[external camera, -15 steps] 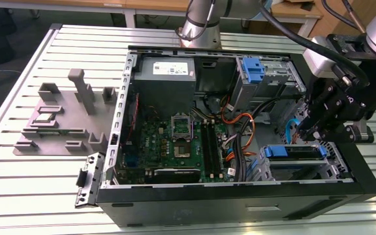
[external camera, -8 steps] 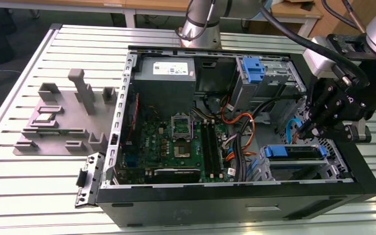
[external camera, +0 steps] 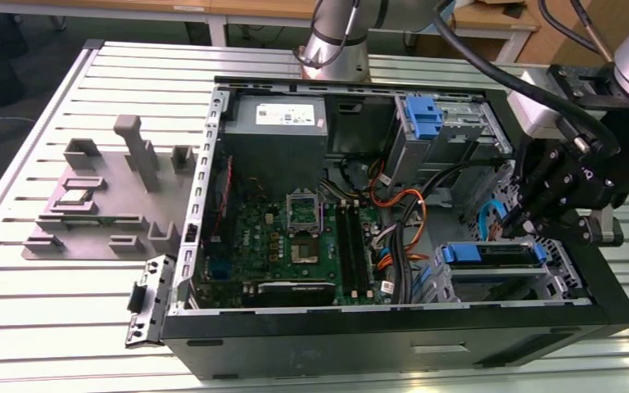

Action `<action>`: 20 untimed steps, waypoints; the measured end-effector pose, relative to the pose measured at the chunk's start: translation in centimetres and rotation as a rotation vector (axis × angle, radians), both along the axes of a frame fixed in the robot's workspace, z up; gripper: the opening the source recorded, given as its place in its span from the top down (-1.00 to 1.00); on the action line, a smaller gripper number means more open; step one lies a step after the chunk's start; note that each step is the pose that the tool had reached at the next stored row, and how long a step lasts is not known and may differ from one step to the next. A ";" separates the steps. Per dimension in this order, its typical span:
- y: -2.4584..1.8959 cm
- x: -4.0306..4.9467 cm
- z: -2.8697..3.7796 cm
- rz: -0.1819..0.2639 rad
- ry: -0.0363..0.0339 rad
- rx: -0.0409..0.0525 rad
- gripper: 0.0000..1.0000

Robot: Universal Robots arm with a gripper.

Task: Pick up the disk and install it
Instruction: 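Insert the first disk wire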

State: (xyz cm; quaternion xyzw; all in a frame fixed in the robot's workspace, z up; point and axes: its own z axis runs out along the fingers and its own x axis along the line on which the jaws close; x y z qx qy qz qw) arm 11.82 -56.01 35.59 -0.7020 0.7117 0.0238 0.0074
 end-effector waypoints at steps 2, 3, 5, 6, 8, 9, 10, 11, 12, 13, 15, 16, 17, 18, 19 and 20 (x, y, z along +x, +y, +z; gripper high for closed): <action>-0.19 -0.10 -0.18 0.003 -0.0044 0.0000 0.68; -0.23 -0.17 -0.28 0.004 -0.0060 0.0002 0.68; -0.29 -0.28 -0.45 0.009 -0.0098 0.0000 0.68; -0.30 -0.33 -0.54 0.011 -0.0119 0.0001 0.68; -0.32 -0.42 -0.72 0.017 -0.0161 0.0002 0.68; -0.33 -0.45 -0.81 0.021 -0.0183 0.0003 0.68; -0.33 -0.49 -0.88 0.024 -0.0208 0.0002 0.68; -0.33 -0.51 -0.96 0.028 -0.0235 0.0003 0.68; -0.33 -0.56 -1.04 0.030 -0.0260 0.0010 0.68; -0.33 -0.62 -1.11 0.033 -0.0285 0.0017 0.68; -0.33 -0.71 -1.19 0.037 -0.0325 0.0024 0.68; -0.33 -0.75 -1.24 0.039 -0.0351 0.0029 0.68; -0.33 -0.76 -1.25 0.040 -0.0364 0.0028 0.68; -0.33 -0.76 -1.25 0.040 -0.0365 0.0028 0.68; -0.34 -0.76 -1.25 0.040 -0.0367 0.0027 0.68; -0.33 -0.76 -1.27 0.041 -0.0372 0.0028 0.68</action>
